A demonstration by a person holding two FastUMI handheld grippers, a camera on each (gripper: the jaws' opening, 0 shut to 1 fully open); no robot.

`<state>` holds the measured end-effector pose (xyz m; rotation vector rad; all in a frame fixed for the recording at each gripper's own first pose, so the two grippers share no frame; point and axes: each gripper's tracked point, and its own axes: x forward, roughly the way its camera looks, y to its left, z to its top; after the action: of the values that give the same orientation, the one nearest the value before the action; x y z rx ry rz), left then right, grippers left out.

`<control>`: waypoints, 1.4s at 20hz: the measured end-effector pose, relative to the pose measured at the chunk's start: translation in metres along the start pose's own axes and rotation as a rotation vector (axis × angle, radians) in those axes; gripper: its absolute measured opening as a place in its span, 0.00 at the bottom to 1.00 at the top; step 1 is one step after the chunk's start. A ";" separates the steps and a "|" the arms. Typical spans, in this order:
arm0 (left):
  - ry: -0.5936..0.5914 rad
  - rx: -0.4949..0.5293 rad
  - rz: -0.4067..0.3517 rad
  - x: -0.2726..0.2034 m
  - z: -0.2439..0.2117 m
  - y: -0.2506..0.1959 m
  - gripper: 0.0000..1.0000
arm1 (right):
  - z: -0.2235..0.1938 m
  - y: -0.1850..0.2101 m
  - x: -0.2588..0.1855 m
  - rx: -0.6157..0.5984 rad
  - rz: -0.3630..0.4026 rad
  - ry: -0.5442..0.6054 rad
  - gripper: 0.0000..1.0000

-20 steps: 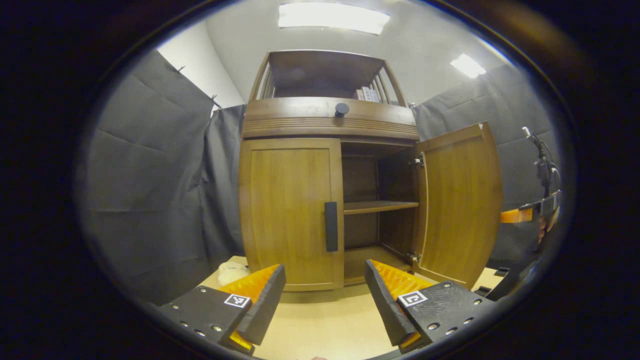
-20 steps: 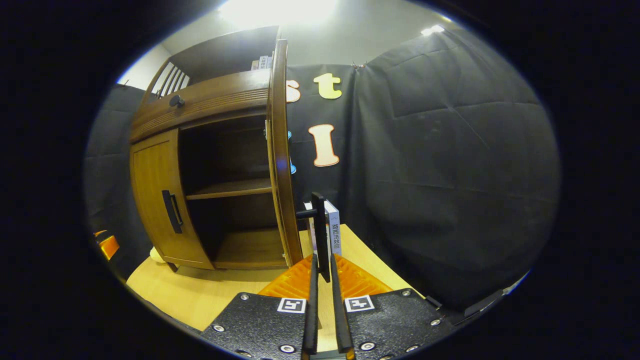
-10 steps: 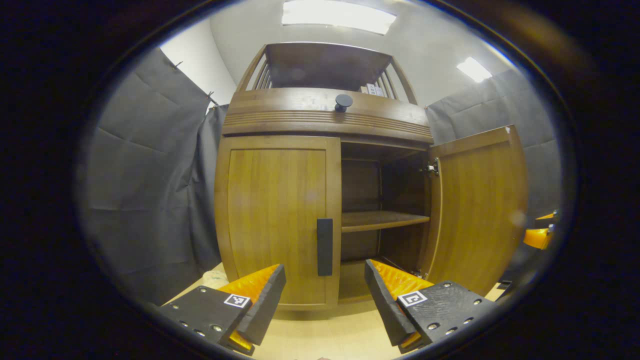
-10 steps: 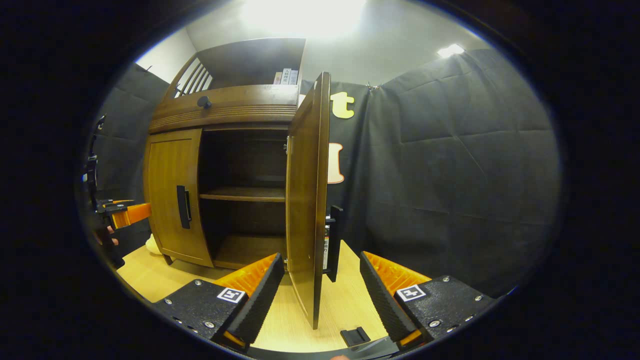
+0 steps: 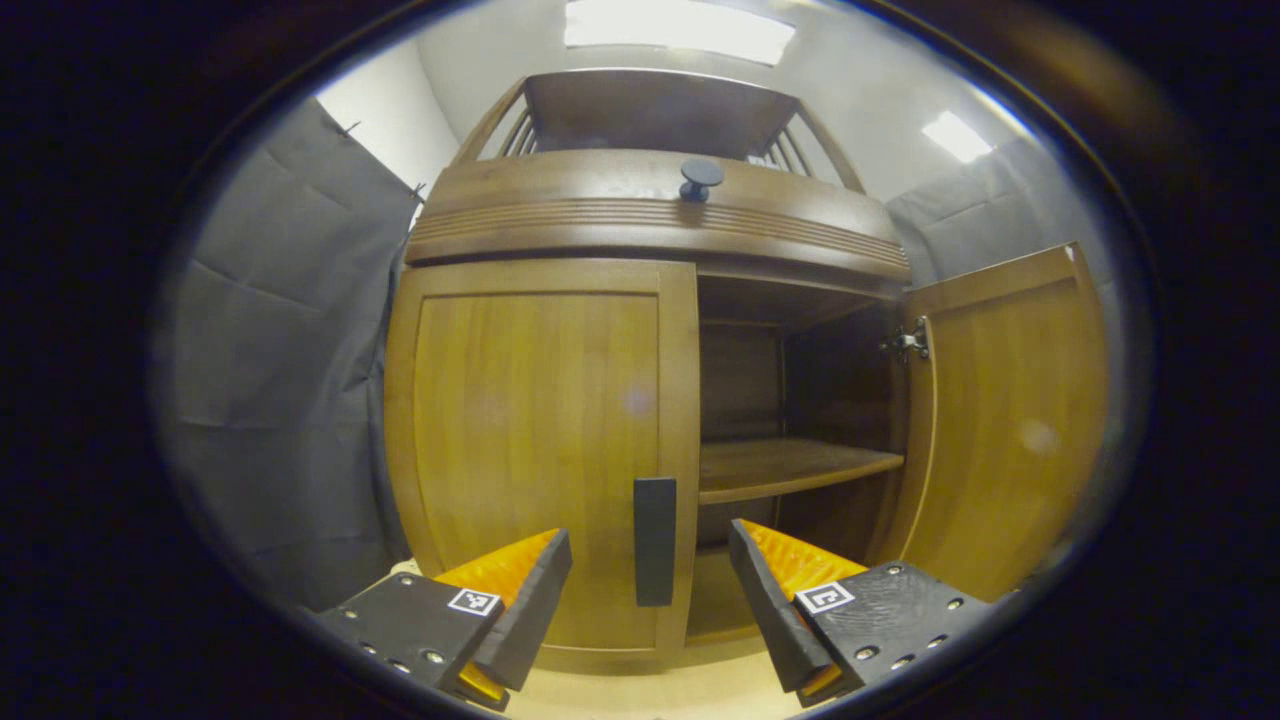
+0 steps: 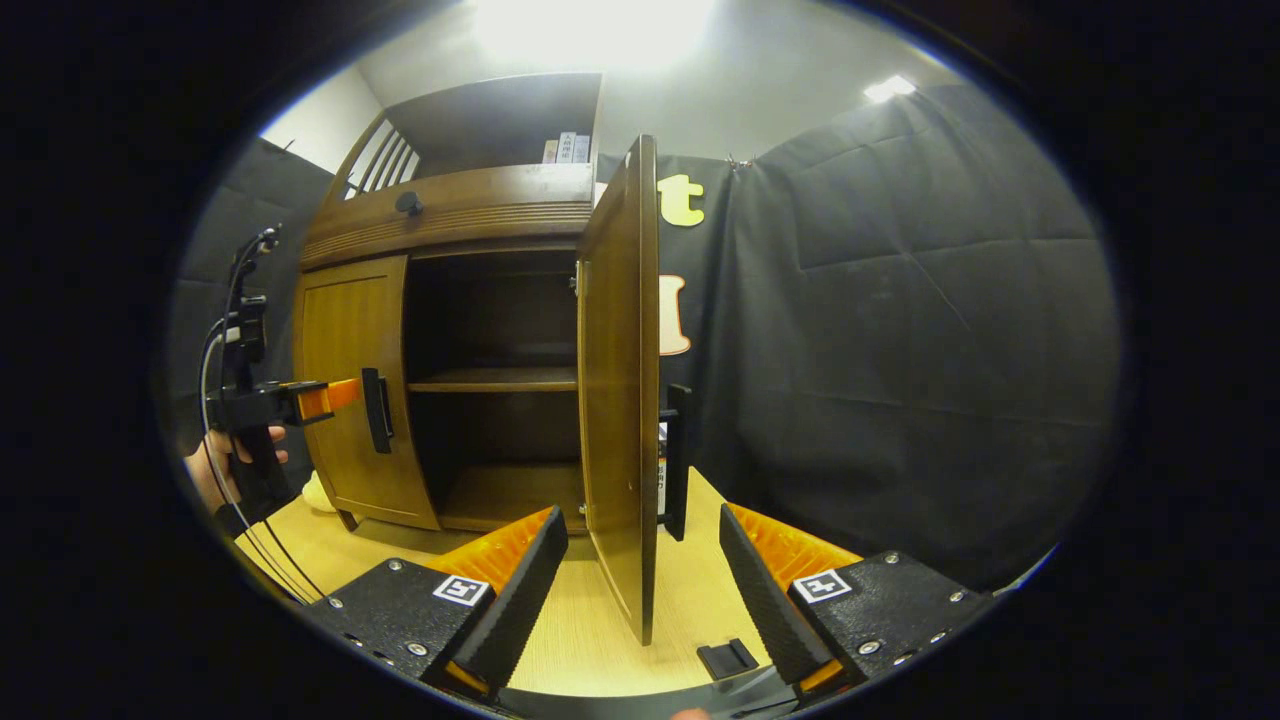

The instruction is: Open the right door of the double-door shoe cabinet with the right hand, and open the left door with the left hand.

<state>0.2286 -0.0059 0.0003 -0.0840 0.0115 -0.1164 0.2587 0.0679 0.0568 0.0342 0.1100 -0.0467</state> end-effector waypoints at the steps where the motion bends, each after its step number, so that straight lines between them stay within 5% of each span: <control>1: 0.007 -0.007 0.003 0.008 -0.003 0.000 0.85 | -0.002 -0.005 0.001 -0.002 -0.003 0.008 0.94; 8: 0.079 -0.043 0.021 0.044 -0.032 0.007 0.84 | -0.018 -0.005 -0.004 0.018 0.011 0.069 0.94; 9: 0.089 -0.040 0.018 0.048 -0.034 0.005 0.97 | -0.020 -0.003 -0.005 0.016 0.015 0.077 0.94; 12: 0.140 0.001 -0.003 0.060 -0.048 0.004 0.84 | -0.026 -0.001 -0.004 0.007 0.026 0.092 0.94; 15: 0.136 0.027 0.027 0.068 -0.054 0.007 0.50 | -0.026 0.004 -0.003 -0.006 0.042 0.090 0.95; 18: 0.094 0.011 0.003 0.071 -0.042 0.001 0.50 | -0.032 0.010 -0.003 -0.017 0.058 0.105 0.95; 22: 0.085 0.043 0.036 0.080 -0.033 0.001 0.24 | -0.036 0.020 -0.005 -0.020 0.082 0.110 0.94; 28: 0.100 0.005 0.020 0.070 -0.031 0.003 0.22 | -0.032 0.031 -0.007 -0.029 0.116 0.091 0.94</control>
<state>0.2981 -0.0133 -0.0315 -0.0733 0.1119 -0.1003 0.2500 0.1003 0.0268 0.0135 0.1993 0.0726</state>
